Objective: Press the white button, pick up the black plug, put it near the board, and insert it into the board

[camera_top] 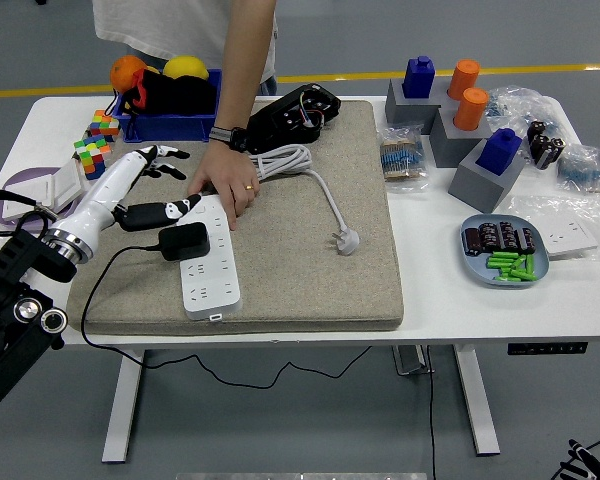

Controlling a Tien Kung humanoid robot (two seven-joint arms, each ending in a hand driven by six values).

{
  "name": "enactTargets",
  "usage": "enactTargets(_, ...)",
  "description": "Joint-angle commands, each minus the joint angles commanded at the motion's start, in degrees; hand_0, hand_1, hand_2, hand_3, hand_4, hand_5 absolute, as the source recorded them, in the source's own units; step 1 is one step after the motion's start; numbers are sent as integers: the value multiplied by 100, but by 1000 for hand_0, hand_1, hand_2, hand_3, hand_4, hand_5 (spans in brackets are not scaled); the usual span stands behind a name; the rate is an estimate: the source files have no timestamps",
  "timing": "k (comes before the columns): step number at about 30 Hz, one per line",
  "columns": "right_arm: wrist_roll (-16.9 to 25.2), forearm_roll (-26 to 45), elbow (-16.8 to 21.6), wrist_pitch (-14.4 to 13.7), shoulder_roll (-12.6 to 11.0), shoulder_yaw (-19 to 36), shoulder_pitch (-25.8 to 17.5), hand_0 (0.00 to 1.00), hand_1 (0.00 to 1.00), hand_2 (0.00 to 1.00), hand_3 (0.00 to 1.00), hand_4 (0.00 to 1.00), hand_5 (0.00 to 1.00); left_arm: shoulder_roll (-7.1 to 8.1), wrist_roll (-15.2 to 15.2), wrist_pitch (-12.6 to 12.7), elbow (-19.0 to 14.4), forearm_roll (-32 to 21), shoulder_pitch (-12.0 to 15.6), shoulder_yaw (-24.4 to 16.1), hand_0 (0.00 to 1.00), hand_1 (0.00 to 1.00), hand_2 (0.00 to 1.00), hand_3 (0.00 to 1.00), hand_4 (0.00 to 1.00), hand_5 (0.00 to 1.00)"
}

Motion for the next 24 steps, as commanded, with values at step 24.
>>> enactTargets(24,-4,23,8,10,13,16,7,723,604,551,664,737,489,-671,822,-339,537,443,-45,-1440,932,971,939,910,778,256)
